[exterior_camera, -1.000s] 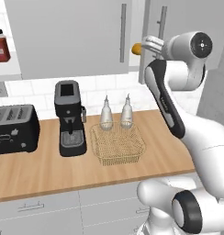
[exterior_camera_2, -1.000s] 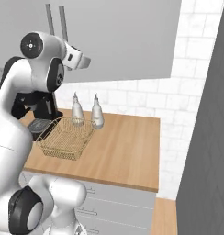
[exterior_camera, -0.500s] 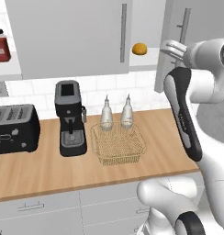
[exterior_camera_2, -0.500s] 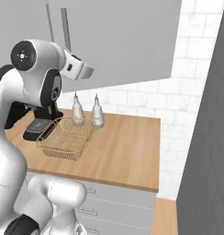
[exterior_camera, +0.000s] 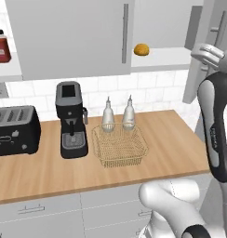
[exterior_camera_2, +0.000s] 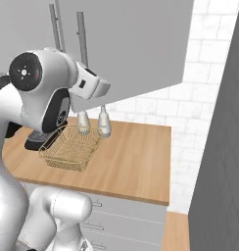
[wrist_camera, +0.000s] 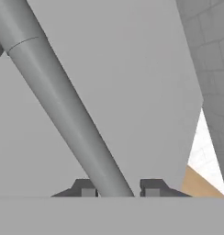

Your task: Open the cabinet, pick up the bread from the cabinet and place it in the basket. Then move the basket to the dining counter.

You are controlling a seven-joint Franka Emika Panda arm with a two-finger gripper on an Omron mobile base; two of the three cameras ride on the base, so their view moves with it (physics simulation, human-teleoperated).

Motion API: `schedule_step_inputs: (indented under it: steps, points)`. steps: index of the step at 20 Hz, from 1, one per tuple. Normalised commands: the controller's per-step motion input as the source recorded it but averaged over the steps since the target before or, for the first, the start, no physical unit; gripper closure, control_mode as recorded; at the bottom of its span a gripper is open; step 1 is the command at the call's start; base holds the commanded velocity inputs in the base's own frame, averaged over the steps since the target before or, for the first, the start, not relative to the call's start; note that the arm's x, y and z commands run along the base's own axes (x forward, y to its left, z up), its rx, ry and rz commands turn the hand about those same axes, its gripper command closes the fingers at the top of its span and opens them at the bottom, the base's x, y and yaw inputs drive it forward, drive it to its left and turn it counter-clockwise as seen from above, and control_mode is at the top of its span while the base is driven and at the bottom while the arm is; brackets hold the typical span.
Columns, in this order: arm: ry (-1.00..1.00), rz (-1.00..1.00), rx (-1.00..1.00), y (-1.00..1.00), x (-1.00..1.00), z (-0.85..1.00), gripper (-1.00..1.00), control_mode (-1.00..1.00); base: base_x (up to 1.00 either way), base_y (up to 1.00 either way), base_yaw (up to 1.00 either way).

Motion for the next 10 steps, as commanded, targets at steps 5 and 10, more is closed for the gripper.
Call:
schedule_step_inputs:
  steps: [5, 10]
  points:
    - [0.12, -0.07, 0.05, 0.18, -0.92, 0.0, -1.0, -1.0, 0.0, 0.0, 0.0]
    - [0.18, -0.09, 0.12, 0.26, -0.74, -0.06, -1.0, -1.0, 0.0, 0.0, 0.0]
